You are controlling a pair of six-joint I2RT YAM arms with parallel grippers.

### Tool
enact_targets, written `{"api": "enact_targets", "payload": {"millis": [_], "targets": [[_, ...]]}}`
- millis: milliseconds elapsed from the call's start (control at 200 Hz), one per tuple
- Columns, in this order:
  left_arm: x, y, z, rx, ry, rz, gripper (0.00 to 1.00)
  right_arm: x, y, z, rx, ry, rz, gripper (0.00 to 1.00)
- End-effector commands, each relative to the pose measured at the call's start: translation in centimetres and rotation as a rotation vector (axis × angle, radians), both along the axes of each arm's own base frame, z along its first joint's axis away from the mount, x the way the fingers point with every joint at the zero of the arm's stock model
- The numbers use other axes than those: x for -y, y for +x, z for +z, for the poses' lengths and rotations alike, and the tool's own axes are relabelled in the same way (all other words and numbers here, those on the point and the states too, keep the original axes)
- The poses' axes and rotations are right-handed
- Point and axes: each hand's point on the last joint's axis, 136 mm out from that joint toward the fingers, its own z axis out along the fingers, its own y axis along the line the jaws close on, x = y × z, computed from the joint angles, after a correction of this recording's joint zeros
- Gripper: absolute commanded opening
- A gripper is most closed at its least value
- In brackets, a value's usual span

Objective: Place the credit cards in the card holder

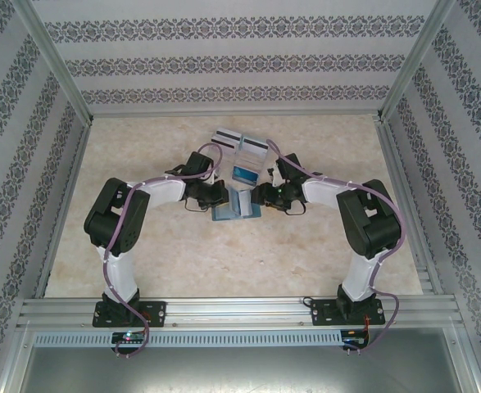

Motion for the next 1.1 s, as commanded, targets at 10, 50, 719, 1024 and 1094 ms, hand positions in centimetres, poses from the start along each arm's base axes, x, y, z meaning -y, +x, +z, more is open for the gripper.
{"api": "enact_targets", "payload": {"millis": [10, 50, 719, 1024, 1094], "targets": [[0.5, -0.3, 2.1, 0.035, 0.04, -0.041, 0.07, -1.1, -0.8, -1.1, -0.033, 0.001, 0.042, 0.59], [0.8, -0.3, 2.5, 0.042, 0.044, -0.048, 0.07, -1.1, -0.8, -1.2, -0.032, -0.008, 0.045, 0.59], [4.9, -0.5, 3.2, 0.051, 0.077, -0.164, 0.07, 1.7, -0.2, 1.7, 0.031, -0.026, 0.01, 0.62], [1.7, 2.4, 6.4, 0.134, 0.077, -0.113, 0.07, 5.9, 2.1, 7.8, 0.175, -0.144, -0.019, 0.7], [0.4, 3.4, 6.7, 0.144, 0.068, -0.085, 0.07, 6.2, 3.0, 9.1, 0.209, -0.159, -0.01, 0.72]]}}
